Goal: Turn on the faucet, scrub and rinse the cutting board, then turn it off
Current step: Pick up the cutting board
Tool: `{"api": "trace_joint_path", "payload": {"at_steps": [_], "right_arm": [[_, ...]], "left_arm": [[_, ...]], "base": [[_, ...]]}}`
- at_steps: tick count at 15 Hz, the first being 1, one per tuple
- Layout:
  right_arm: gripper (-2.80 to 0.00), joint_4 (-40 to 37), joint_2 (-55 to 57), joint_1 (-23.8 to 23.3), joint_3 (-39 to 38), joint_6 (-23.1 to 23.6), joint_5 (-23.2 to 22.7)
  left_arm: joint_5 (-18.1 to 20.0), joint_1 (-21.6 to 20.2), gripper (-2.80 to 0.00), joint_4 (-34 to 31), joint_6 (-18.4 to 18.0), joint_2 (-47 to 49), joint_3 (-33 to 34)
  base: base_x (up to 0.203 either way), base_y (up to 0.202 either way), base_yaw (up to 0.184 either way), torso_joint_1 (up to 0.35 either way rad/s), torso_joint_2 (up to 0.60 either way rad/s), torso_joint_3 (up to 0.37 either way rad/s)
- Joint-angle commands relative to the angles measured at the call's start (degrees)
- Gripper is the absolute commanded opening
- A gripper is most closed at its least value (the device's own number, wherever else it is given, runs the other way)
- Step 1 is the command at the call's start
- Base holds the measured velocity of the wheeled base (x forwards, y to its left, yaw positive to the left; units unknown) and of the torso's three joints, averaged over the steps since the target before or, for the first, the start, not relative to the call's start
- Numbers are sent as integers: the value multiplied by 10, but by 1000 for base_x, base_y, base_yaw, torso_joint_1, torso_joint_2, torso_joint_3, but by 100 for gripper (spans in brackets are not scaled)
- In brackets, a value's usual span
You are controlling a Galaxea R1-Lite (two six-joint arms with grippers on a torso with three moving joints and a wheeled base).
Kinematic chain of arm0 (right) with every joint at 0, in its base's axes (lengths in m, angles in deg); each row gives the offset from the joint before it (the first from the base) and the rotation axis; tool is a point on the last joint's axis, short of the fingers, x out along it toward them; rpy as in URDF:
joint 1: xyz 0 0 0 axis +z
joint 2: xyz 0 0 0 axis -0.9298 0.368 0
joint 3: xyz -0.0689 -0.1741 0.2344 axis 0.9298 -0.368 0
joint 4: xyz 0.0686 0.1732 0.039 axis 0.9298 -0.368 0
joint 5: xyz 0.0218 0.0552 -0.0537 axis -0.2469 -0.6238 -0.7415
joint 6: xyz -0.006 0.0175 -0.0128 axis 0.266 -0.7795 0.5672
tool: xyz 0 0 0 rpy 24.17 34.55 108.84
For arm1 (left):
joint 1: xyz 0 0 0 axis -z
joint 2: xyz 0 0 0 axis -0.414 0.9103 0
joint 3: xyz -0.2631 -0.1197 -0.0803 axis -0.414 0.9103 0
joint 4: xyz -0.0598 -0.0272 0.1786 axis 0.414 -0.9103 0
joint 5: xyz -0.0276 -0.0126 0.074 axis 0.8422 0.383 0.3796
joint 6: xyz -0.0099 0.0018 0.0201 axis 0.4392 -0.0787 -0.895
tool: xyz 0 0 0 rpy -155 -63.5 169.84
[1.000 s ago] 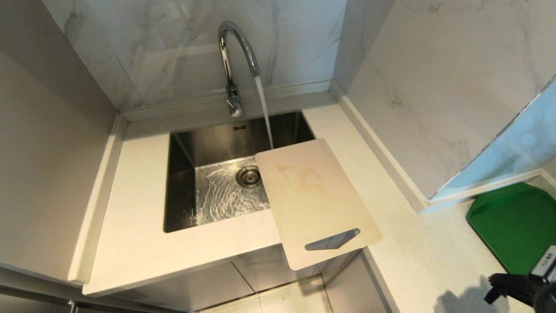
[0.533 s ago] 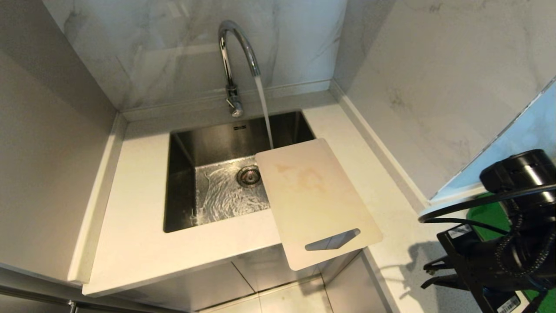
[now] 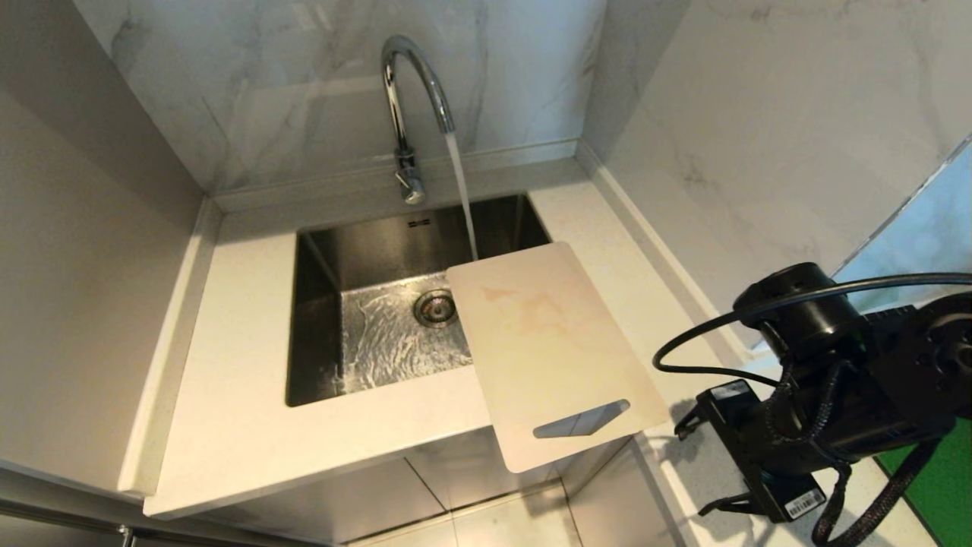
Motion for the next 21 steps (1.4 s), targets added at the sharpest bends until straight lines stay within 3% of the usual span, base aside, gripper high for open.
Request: {"api": "trace_joint_path", "payload": {"at_steps": [1, 8, 21], "right_arm": [[0, 13, 43, 29, 17, -20, 1], [0, 37, 137, 100, 34, -72, 41], [0, 44, 208, 102, 75, -72, 41]], "left_arm": [[0, 0, -280, 0, 0, -2, 2], [0, 0, -280, 0, 0, -2, 2], [0, 0, -280, 0, 0, -2, 2]], "base": [[0, 0, 0, 0, 0, 0], [0, 0, 0, 0, 0, 0], [0, 0, 0, 0, 0, 0]]}}
